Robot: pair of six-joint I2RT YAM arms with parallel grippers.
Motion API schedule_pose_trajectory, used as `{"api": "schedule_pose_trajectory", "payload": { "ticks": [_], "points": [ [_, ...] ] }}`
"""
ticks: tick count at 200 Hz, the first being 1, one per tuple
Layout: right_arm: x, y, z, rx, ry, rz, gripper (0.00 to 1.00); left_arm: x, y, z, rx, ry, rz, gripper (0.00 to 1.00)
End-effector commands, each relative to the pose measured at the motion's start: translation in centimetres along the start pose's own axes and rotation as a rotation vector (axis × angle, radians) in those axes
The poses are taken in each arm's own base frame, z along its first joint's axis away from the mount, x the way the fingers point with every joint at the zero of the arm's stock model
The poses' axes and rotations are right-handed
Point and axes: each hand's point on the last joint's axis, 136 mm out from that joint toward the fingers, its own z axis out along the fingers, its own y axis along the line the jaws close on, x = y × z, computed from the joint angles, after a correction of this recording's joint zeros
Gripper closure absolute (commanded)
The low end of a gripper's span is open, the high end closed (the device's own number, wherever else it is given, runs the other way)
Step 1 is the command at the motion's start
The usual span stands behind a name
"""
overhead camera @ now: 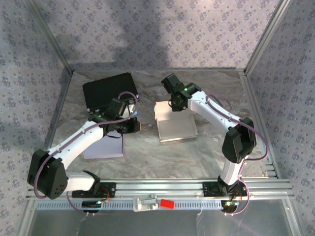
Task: Fold the paper box
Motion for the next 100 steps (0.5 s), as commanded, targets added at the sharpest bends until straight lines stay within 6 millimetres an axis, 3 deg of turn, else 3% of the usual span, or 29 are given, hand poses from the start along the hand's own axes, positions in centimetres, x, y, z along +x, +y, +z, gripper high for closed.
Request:
{"api": "schedule_pose_trajectory", "payload": {
  "ticks": [1, 40, 67, 78, 89, 100],
  "points": [
    [-1.2, 0.3, -0.6, -0.016, 0.006, 0.156, 0.69, -1.8, -0.7, 0.0, 0.007, -0.036, 0.032, 0.9],
    [-4.2, 2.9, -4.0, -0.114, 0.003, -0.157, 0.59, -3.1, -1.6, 0.3, 0.015, -0.042, 0.073, 0.9],
    [-7.6, 5.6, -8.0, -0.259, -0.042, -0.637, 0.58, -4.6, -3.0, 0.6, 0.015, -0.053, 0.141, 0.87],
    [-7.9, 6.4, -9.3, -0.36, -0.031, -0.887, 0.55, -5.0, -3.7, 0.7, 0.006, -0.065, 0.183, 0.84],
    [-7.7, 6.4, -9.9, -0.481, 0.039, -1.118, 0.54, -5.5, -4.5, 1.0, -0.01, -0.082, 0.231, 0.83],
    [-8.3, 4.1, -8.7, -0.507, 0.124, -1.306, 0.54, -6.0, -5.0, 1.3, -0.045, -0.106, 0.285, 0.82]
  ]
}}
